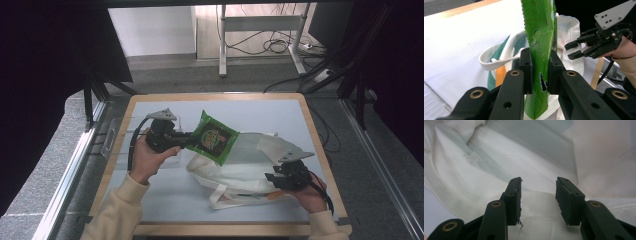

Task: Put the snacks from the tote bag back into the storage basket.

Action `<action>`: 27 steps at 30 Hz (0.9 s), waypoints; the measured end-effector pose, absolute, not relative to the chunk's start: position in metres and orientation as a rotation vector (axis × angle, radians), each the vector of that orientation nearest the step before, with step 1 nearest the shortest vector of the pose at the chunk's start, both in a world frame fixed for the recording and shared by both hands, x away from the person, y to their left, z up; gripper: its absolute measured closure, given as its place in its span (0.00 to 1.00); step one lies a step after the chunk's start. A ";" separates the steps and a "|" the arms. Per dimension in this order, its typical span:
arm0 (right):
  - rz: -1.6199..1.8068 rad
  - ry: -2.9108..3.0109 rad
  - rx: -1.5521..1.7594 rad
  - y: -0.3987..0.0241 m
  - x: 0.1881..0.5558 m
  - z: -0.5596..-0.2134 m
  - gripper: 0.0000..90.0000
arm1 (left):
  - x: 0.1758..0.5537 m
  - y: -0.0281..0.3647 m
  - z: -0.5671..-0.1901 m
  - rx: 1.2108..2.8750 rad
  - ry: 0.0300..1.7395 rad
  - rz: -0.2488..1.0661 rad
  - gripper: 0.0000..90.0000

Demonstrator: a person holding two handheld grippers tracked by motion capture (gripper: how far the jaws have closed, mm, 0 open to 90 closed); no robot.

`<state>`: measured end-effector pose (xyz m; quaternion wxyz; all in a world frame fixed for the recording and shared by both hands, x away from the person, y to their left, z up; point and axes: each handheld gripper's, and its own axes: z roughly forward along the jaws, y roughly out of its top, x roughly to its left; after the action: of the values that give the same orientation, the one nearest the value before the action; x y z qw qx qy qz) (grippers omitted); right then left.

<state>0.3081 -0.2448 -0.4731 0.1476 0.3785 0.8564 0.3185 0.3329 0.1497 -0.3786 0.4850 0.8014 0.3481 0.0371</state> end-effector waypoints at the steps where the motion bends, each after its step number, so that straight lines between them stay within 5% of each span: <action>1: 0.916 2.464 1.088 -0.245 0.308 -0.473 0.61 | 0.334 0.151 -0.379 1.951 0.842 0.090 0.87; 27: 0.907 2.468 1.090 -0.244 0.310 -0.475 0.61 | 0.358 0.175 -0.361 2.001 0.795 0.091 0.87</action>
<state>0.3097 -0.2444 -0.4754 0.1472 0.3789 0.8576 0.3151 0.3580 0.1749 -0.3612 0.4736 0.8178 0.3250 0.0371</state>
